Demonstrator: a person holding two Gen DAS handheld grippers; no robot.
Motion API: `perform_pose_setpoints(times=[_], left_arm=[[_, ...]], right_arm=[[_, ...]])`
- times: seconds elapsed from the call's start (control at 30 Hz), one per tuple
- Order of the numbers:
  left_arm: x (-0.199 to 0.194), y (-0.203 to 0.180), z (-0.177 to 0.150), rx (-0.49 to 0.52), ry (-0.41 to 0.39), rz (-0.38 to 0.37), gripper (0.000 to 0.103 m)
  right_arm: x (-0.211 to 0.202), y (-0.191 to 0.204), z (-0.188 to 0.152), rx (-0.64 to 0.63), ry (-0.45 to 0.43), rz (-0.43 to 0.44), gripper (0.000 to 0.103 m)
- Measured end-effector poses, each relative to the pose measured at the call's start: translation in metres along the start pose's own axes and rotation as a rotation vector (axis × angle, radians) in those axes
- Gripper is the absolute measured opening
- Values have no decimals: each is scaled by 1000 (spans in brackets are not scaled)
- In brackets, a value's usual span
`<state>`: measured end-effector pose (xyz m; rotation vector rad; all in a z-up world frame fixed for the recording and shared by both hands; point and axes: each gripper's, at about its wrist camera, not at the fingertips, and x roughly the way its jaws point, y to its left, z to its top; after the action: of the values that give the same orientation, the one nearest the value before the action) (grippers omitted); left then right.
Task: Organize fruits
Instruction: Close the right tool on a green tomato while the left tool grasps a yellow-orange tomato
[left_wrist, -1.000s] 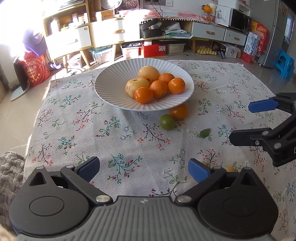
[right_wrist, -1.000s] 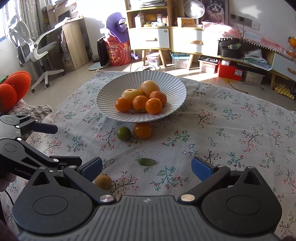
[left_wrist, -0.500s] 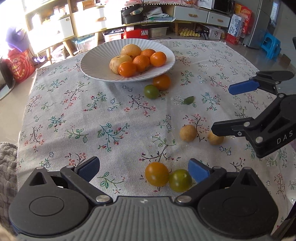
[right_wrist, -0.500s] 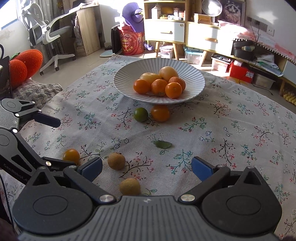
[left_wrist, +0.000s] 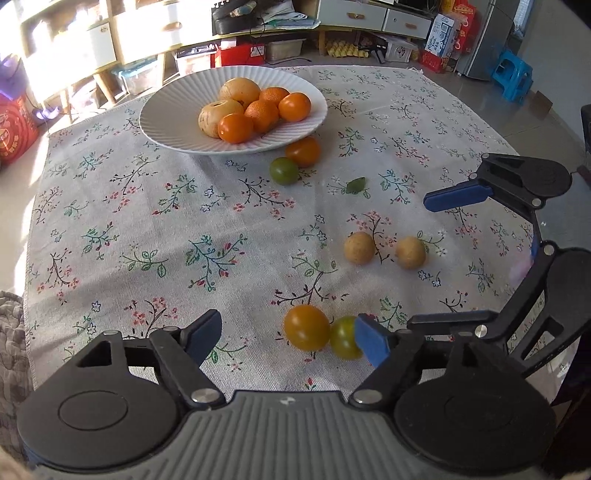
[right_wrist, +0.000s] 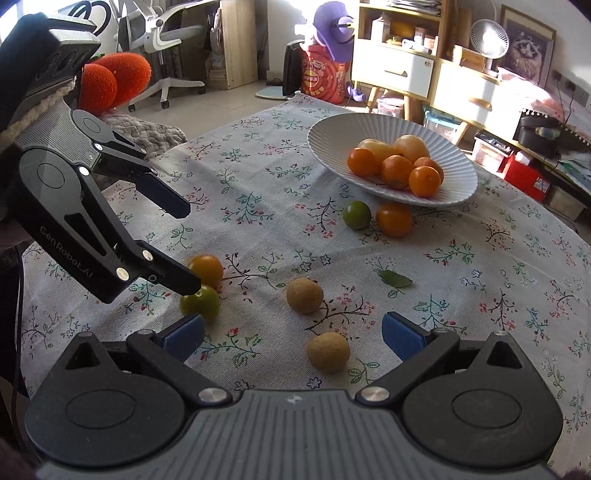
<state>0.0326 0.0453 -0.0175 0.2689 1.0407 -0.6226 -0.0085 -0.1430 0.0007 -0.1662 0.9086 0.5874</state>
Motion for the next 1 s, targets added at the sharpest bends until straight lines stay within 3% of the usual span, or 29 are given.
perform_pose_setpoints(times=[0.4,0.53,0.8,1.0], left_arm=[[7,13,2,-159,9,-124,50],[4,16,4,-155,3,-90,44],[-2,21,4,-143,-8,-58,43],[-3,22,4,-129,-4,-57,43]], right_arm=[[0,23,-4,-61,-4,59,96],[3,29,-4,-69,-1,72,85],[15,38,0,-59,18,114,53],[20,43,3,-68,10,110,41]])
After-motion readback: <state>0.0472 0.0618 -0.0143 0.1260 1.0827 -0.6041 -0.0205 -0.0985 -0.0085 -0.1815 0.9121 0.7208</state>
